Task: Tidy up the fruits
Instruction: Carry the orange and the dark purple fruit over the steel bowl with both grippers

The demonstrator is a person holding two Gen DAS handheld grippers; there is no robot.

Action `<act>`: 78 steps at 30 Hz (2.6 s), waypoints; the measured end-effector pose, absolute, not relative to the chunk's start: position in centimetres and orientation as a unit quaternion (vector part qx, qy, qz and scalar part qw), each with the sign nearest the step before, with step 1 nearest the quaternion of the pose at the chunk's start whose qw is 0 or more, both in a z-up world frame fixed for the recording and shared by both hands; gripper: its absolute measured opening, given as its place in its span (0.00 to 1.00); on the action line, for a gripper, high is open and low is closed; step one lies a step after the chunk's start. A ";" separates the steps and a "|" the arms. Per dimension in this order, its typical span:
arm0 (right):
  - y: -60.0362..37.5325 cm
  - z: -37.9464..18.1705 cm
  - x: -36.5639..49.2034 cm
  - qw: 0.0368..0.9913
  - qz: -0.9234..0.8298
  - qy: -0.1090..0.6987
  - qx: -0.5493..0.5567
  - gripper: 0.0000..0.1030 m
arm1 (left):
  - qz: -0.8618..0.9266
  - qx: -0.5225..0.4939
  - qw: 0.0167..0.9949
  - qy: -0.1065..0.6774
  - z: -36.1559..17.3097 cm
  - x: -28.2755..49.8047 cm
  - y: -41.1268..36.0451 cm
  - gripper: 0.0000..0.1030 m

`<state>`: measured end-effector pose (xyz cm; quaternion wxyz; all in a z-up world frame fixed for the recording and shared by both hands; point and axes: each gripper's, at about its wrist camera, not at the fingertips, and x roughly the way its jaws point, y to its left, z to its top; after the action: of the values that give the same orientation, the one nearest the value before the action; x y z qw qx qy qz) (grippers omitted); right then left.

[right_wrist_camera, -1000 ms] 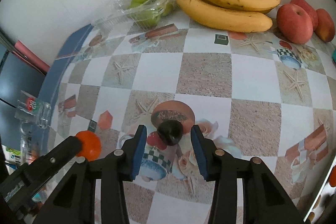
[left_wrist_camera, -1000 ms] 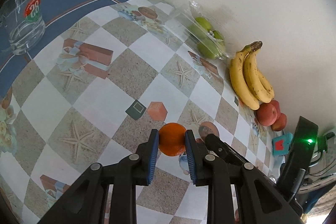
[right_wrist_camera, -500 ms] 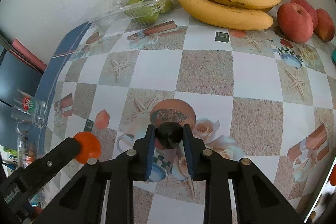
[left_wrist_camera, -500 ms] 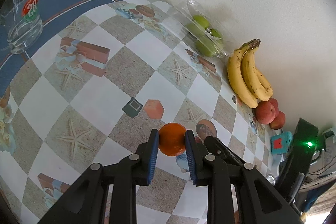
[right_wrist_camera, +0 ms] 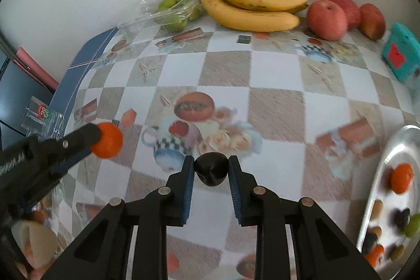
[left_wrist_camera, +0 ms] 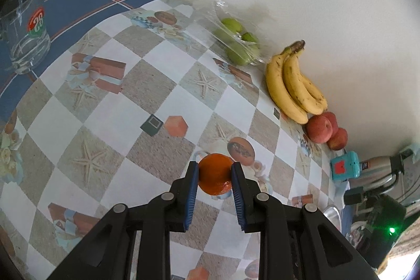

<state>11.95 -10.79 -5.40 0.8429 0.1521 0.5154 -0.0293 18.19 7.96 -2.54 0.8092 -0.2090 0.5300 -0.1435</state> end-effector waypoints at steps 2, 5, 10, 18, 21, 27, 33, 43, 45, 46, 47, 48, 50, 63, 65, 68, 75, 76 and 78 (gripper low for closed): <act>-11.1 -5.0 11.0 0.844 -0.031 0.512 0.155 0.26 | -0.148 -0.204 0.810 0.530 -2.2 17.8 7.6 0.26; -11.5 -4.5 9.5 0.846 -0.037 0.508 0.160 0.26 | -0.155 -0.197 0.808 0.532 -1.9 17.1 6.9 0.26; -12.3 -3.4 7.0 0.848 -0.041 0.503 0.164 0.26 | -0.154 -0.166 0.812 0.538 -1.3 16.0 5.6 0.26; -13.9 -1.2 3.4 0.859 -0.054 0.478 0.177 0.26 | -0.163 -0.125 0.820 0.534 0.1 14.6 3.5 0.26; -14.7 -0.9 1.9 0.859 -0.055 0.472 0.190 0.26 | -0.176 -0.124 0.816 0.536 0.4 14.1 2.7 0.26; -16.8 -1.2 0.4 0.854 -0.068 0.471 0.211 0.26 | -0.185 -0.106 0.818 0.534 0.9 13.1 0.8 0.26; -18.8 -1.9 0.0 0.847 -0.078 0.474 0.226 0.26 | -0.205 -0.081 0.815 0.535 1.3 12.0 -1.8 0.26; -26.5 -3.3 -3.2 0.819 -0.182 0.470 0.273 0.26 | -0.260 -0.044 0.797 0.543 1.2 9.4 -7.0 0.26; -27.9 -3.3 -3.8 0.815 -0.198 0.467 0.281 0.26 | -0.269 -0.028 0.796 0.542 1.3 8.7 -8.3 0.26; -28.5 -3.3 -4.1 0.813 -0.204 0.465 0.284 0.26 | -0.274 -0.020 0.796 0.540 1.4 8.3 -8.9 0.26; -29.1 -3.3 -4.5 0.811 -0.212 0.464 0.288 0.26 | -0.279 -0.012 0.795 0.538 1.4 7.9 -9.5 0.26; -29.5 -3.3 -4.7 0.809 -0.217 0.463 0.290 0.26 | -0.287 -0.004 0.794 0.536 1.4 7.5 -10.2 0.26; -30.4 -3.2 -5.4 0.807 -0.224 0.458 0.298 0.26 | -0.303 0.007 0.790 0.533 1.6 6.7 -11.4 0.26; -31.1 -4.0 -5.7 0.799 -0.214 0.469 0.310 0.27 | -0.366 0.052 0.781 0.504 0.1 4.0 -16.7 0.26; -31.0 -4.2 -5.6 0.797 -0.212 0.472 0.310 0.27 | -0.362 0.052 0.783 0.503 -0.2 4.2 -16.7 0.26; -30.9 -4.3 -5.5 0.796 -0.209 0.475 0.311 0.26 | -0.341 0.055 0.793 0.502 -0.4 5.1 -15.8 0.26; -30.6 -4.3 -5.3 0.798 -0.201 0.475 0.312 0.26 | -0.262 0.030 0.799 0.540 -2.1 8.8 -11.2 0.27; -30.5 -4.3 -5.2 0.798 -0.200 0.476 0.311 0.26 | -0.256 0.017 0.797 0.546 -2.4 9.3 -10.5 0.27; -30.4 -4.3 -5.1 0.798 -0.197 0.478 0.311 0.26 | -0.245 -0.012 0.790 0.562 -3.0 10.5 -8.8 0.31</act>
<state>-5.05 -30.37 -4.33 0.7977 0.3107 0.4778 -0.1970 10.47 -8.84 -2.96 0.7901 -0.0124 0.5617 -0.2451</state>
